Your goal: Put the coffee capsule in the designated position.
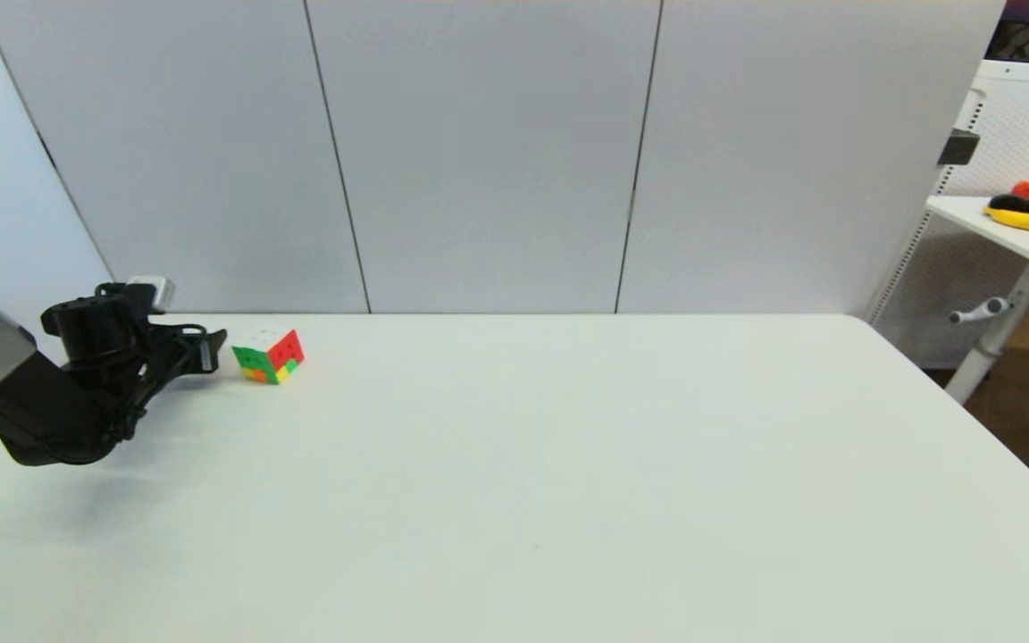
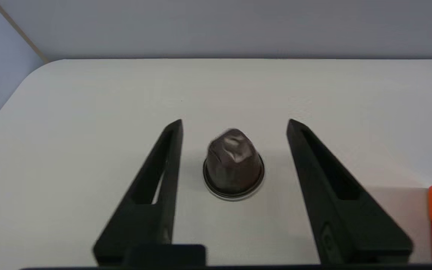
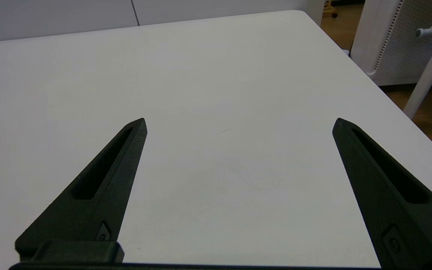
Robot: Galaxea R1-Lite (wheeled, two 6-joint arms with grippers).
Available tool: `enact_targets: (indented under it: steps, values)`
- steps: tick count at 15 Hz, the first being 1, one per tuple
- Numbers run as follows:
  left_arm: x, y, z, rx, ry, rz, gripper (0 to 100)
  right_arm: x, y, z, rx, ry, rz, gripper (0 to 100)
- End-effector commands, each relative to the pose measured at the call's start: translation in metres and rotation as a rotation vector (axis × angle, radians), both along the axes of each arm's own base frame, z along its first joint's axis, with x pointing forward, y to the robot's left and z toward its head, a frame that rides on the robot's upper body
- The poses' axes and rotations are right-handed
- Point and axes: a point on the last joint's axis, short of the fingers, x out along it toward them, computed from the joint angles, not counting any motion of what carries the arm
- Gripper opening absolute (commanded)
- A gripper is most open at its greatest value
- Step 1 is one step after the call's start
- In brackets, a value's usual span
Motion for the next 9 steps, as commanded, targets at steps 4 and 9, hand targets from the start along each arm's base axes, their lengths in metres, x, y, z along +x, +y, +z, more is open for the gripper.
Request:
enact_targets:
  steps: [4, 9]
  values:
    - [-0.052, -0.015, 0.114, 0.089, -0.171, -0.014, 100, 0.000, 0.000, 0.000, 0.001, 0.002, -0.001, 100]
    - [-0.163, -0.079, 0.163, 0.098, -0.136, -0.149, 100, 0.000, 0.000, 0.000, 0.001, 0.001, 0.001, 100]
